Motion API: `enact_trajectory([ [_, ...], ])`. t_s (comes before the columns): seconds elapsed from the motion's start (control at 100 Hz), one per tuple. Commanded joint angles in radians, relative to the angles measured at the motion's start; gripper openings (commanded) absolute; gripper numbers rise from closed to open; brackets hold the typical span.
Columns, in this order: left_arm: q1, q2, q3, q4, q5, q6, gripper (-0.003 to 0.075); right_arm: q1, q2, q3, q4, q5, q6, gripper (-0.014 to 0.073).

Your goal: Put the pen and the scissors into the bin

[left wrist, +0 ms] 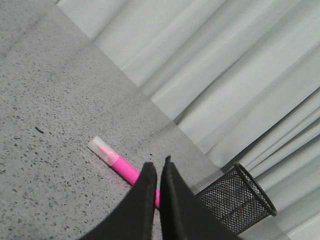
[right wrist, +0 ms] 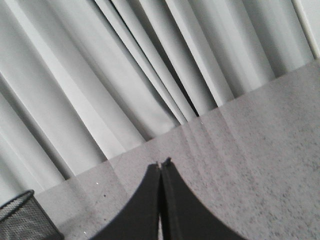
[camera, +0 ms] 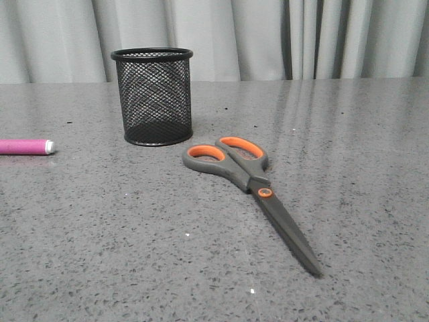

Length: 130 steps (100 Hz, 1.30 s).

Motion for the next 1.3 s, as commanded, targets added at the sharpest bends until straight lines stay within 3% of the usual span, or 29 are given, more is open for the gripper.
enact_trajectory([
  [0.0, 0.001, -0.029, -0.037, 0.022, 0.008, 0.043, 0.0064, -0.005, 0.027, -0.088, -0.016, -0.023, -0.002, -0.0053],
  [0.14, 0.001, 0.007, -0.154, 0.062, 0.073, 0.176, 0.0206, -0.003, 0.125, -0.187, -0.074, 0.061, -0.004, 0.0121],
  [0.22, 0.001, 0.052, -0.227, 0.073, 0.129, 0.263, 0.0195, -0.003, 0.197, -0.239, -0.103, 0.096, -0.004, 0.0248],
  [0.29, 0.001, 0.113, -0.294, 0.091, 0.195, 0.342, 0.0154, -0.003, 0.269, -0.29, -0.108, 0.147, -0.02, 0.0298],
  [0.46, 0.001, 0.326, -0.455, 0.113, 0.362, 0.423, 0.0019, 0.031, 0.391, -0.391, -0.108, 0.2, -0.112, 0.0297],
  [0.57, -0.005, 0.455, -0.543, 0.132, 0.432, 0.477, 0.0019, 0.085, 0.43, -0.425, -0.108, 0.193, -0.132, 0.0297],
  [0.66, -0.041, 0.539, -0.596, 0.174, 0.437, 0.477, 0.0088, 0.136, 0.455, -0.429, -0.108, 0.193, -0.132, 0.0297],
  [0.77, -0.086, 0.635, -0.667, 0.264, 0.441, 0.477, 0.0267, 0.195, 0.473, -0.429, -0.108, 0.227, -0.132, 0.0297],
  [0.85, -0.117, 0.698, -0.719, 0.307, 0.451, 0.477, 0.0303, 0.229, 0.475, -0.429, -0.108, 0.251, -0.132, 0.0297],
  [1.1, -0.173, 0.935, -0.922, 0.409, 0.651, 0.472, 0.013, 0.295, 0.475, -0.429, -0.108, 0.256, -0.132, 0.0297],
  [1.29, -0.189, 1.128, -1.1, 0.501, 0.853, 0.513, 0.013, 0.296, 0.475, -0.429, -0.108, 0.256, -0.132, 0.0297],
])
